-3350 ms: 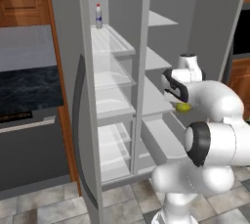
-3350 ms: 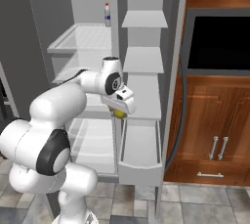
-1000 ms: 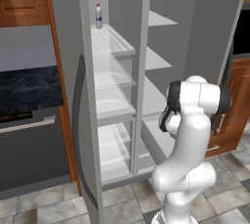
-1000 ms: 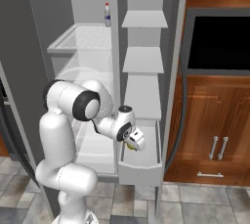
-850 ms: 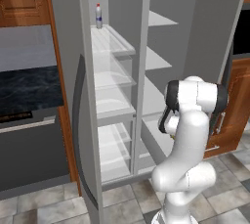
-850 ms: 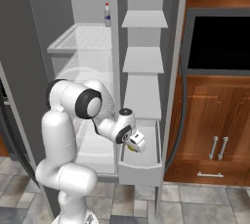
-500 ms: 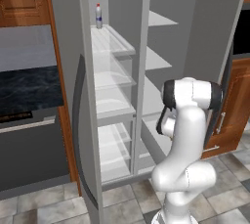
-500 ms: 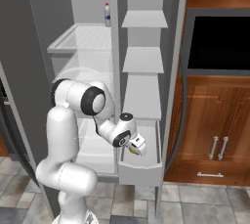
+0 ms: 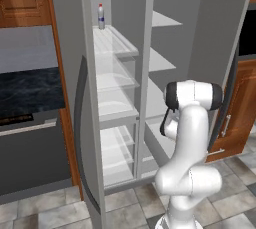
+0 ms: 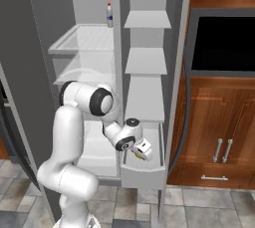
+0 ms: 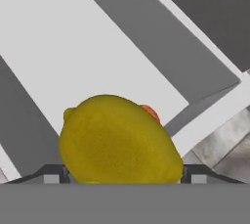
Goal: Take the squash and lemon from the fridge shelf and place them in the freezer drawer to begin freezing them.
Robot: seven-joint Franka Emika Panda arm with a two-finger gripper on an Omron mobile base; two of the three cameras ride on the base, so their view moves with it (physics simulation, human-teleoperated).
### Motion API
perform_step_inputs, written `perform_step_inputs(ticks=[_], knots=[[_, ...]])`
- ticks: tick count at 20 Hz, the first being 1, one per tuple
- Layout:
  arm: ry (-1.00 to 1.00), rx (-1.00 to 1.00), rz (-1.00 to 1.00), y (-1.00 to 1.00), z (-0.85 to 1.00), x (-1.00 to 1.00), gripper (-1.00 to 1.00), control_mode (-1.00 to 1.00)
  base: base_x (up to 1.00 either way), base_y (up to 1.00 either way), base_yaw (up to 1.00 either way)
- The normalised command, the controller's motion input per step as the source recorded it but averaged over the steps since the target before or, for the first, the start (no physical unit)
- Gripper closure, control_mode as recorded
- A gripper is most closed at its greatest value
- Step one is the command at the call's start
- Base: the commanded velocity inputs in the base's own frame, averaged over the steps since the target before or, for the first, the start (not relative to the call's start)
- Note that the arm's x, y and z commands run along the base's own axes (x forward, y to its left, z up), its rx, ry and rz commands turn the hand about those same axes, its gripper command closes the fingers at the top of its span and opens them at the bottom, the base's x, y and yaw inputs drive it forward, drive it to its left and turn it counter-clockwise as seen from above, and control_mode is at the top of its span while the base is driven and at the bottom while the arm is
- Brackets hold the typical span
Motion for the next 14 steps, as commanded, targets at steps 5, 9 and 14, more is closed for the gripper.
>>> perform_step_inputs(ticks=[5, 9, 14], knots=[[0.00, 0.00, 0.00, -0.01, -0.17, 0.15, 1.00, -1.00, 0.00, 0.00, 0.00], [0.00, 0.00, 0.00, 0.00, -0.20, 0.22, 1.00, -1.00, 0.00, 0.00, 0.00], [0.00, 0.00, 0.00, 0.00, -0.20, 0.26, 1.00, -1.00, 0.00, 0.00, 0.00]])
